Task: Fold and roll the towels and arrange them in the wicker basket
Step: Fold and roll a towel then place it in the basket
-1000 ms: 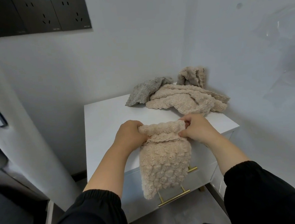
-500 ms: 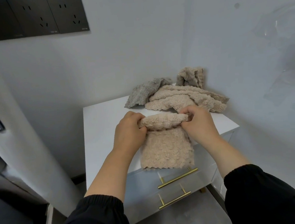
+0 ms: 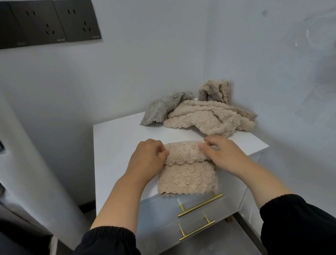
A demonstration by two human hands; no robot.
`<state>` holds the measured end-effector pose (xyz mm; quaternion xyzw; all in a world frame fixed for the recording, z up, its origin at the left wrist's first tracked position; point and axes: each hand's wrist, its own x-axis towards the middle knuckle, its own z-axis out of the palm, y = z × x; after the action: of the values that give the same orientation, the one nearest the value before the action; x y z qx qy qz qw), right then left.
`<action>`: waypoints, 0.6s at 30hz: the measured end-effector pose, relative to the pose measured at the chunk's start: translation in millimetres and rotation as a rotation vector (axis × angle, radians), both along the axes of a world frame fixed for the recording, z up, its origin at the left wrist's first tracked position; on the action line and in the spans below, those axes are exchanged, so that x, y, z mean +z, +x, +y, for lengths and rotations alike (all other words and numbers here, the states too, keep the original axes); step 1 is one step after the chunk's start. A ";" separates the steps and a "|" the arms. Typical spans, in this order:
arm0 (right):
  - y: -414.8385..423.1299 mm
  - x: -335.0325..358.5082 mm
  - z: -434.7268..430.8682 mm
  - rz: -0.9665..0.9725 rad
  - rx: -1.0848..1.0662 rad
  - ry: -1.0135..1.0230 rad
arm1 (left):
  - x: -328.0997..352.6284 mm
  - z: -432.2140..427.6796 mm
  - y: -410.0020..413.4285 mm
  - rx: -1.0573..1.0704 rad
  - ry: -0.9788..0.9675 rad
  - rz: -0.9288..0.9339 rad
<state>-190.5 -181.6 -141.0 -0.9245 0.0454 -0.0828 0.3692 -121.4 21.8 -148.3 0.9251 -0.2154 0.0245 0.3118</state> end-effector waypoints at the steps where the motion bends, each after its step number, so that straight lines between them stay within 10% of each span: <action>1: 0.2 -2.1 0.2 0.013 -0.012 0.014 | -1.5 -0.5 0.1 -0.004 -0.005 0.031; 11: 4.4 -5.7 -1.4 0.148 -0.043 0.219 | -3.0 -1.1 2.7 0.006 -0.082 0.260; 18: 11.4 -9.9 4.9 -0.038 -0.075 0.171 | -5.1 -10.0 3.1 0.059 -0.066 0.011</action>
<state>-179.1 -176.7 -150.9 -0.8855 0.0797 -0.1100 0.4444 -118.3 11.8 -153.4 0.9203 -0.1856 0.0359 0.3424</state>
